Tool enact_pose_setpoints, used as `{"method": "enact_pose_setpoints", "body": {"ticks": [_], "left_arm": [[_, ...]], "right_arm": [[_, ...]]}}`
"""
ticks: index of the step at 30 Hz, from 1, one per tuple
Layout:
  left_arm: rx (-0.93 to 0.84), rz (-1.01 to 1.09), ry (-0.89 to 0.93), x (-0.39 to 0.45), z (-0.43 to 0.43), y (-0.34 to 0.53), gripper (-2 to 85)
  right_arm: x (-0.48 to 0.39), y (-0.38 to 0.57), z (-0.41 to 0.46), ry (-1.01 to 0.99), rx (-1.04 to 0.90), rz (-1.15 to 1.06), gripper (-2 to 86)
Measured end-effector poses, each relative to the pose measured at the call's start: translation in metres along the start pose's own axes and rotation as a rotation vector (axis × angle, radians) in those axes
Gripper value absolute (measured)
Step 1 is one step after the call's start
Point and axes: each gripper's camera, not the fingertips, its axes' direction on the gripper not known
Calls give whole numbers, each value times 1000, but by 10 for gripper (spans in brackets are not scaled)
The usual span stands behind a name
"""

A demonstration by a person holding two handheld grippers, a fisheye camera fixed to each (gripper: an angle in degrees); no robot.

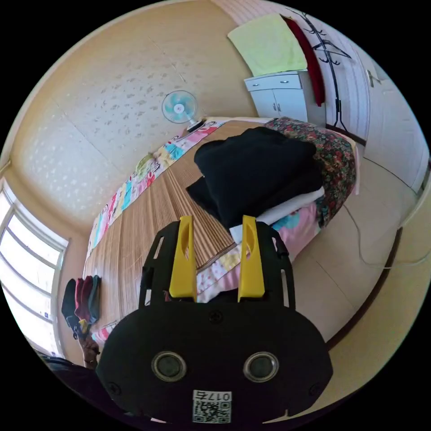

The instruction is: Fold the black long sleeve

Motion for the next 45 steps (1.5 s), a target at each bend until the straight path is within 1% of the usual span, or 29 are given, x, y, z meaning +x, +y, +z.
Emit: {"method": "enact_pose_setpoints", "body": {"ticks": [3,4,6,7,8,10,13,15,17,18,20,22,23,25,28,30,31,32,33,34,35,36,37,38,39,40,41,42,45], "left_arm": [[-106,5,-161,10,28,-21,-10],[-111,5,-192,14,33,-27,-10],[-88,-18,-168,15,34,-31,-10],[-60,-19,-128,16,30,-32,-10],[-45,-16,-113,17,27,-32,-10],[4,-27,-145,20,9,-29,-9],[44,-57,-246,20,-10,-25,-10],[66,-76,-257,16,-18,-22,-10],[99,-84,-251,14,-23,-19,-10],[123,-91,-255,13,-25,-16,-10],[150,-102,-259,12,-27,-12,-10],[156,-120,-246,11,-27,-12,-9],[150,-117,-247,12,-27,-13,-9],[108,-88,-303,22,-28,-19,-8],[63,-40,-419,38,-28,-27,-3],[49,-11,-467,43,-25,-29,5],[45,4,-496,44,-21,-31,13],[44,9,-511,43,-18,-32,20],[42,0,-542,40,-12,-34,35],[53,-39,-577,35,-8,-36,53],[67,-64,-597,33,-7,-37,63],[117,-99,-638,32,-7,-38,89],[175,-106,-658,34,-10,-38,104],[203,-103,-656,35,-12,-39,105],[242,-94,-631,37,-17,-43,107],[257,-89,-593,36,-21,-48,107],[257,-91,-573,34,-23,-51,108],[253,-97,-538,27,-26,-58,111],[233,-127,-477,0,-28,-77,113]], "right_arm": [[12,-30,28,18,-56,47,142],[10,-42,46,18,-119,67,126],[-17,-56,50,57,-115,10,80],[-53,-64,39,112,-50,-91,55],[-94,-71,24,115,16,-210,43],[-155,-81,8,70,46,-349,35],[-249,-76,16,75,-16,-518,26],[-289,-52,28,34,-47,-607,24],[-326,-2,51,-94,-162,-690,22],[-332,14,59,-126,-196,-707,22],[-343,77,94,-259,-363,-772,21],[-337,109,122,-354,-498,-778,19],[-326,119,141,-402,-592,-759,20],[-306,113,157,-437,-658,-672,27],[-283,73,147,-543,-522,-541,52],[-282,48,144,-505,-419,-526,70],[-287,35,150,-437,-371,-536,86],[-295,27,165,-358,-364,-562,97],[-300,25,177,-330,-390,-575,100],[-309,25,207,-316,-494,-612,97],[-316,33,237,-357,-605,-667,84],[-316,37,248,-367,-643,-663,80],[-315,40,250,-450,-637,-640,71],[-314,42,233,-606,-597,-648,63],[-314,42,222,-696,-578,-648,58],[-316,48,199,-857,-545,-652,53],[-324,60,181,-937,-539,-685,49],[-330,69,174,-947,-542,-715,48],[-358,126,157,-895,-649,-900,44]]}}
